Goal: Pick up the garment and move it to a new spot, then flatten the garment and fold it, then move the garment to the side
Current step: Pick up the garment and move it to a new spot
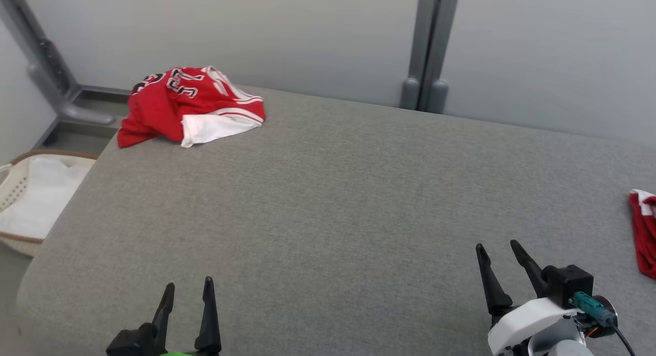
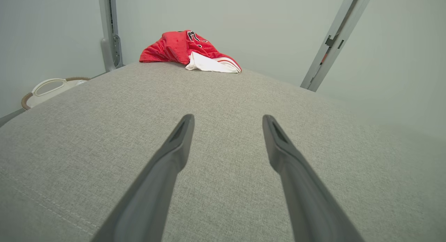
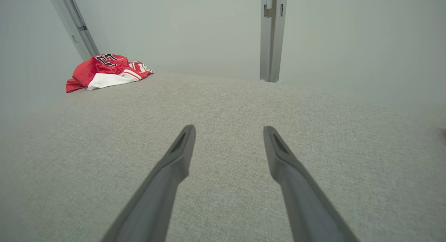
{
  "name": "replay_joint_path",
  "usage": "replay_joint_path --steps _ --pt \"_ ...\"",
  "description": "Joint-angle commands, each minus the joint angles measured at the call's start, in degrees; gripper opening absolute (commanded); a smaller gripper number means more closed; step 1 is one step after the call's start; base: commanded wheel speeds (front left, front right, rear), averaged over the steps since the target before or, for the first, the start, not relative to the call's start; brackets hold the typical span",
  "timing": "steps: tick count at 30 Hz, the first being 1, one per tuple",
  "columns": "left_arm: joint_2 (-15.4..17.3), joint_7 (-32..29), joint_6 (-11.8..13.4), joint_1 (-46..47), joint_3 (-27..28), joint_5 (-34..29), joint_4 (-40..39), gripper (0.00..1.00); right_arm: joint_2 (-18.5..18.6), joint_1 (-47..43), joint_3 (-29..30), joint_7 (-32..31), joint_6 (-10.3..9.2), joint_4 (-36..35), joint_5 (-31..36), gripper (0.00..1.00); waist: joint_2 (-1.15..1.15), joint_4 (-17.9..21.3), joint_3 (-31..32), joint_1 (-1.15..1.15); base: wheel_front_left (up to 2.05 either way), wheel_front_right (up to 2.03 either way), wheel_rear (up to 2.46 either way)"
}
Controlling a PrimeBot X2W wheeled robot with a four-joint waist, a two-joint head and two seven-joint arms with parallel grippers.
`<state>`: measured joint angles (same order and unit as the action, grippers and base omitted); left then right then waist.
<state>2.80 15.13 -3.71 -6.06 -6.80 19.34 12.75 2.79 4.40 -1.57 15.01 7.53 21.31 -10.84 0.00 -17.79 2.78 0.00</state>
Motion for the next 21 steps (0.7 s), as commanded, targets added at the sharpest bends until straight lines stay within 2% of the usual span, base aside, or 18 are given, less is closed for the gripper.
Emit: replay_joint_path --steps 1,10,21 --pt "0.2 0.02 -0.08 0.59 0.99 -0.52 -0.7 1.0 0.18 0.44 -1.13 0.25 -0.08 -0.22 -0.36 1.0 0.0 -10.65 -0.32 0.0 0.0 0.0 0.0" --pt "0.15 0.01 2.35 -1.9 3.39 1.69 -6.56 1.0 0.28 5.78 -7.37 0.24 -0.08 1.98 -0.15 1.0 0.0 -12.51 -3.0 0.0 0.0 0.0 0.0" --pt "0.15 0.01 2.79 -2.05 2.71 1.21 -7.41 1.0 0.26 5.92 -7.4 0.25 -0.09 2.41 -0.12 1.0 0.0 -12.29 -2.71 0.0 0.0 0.0 0.0"
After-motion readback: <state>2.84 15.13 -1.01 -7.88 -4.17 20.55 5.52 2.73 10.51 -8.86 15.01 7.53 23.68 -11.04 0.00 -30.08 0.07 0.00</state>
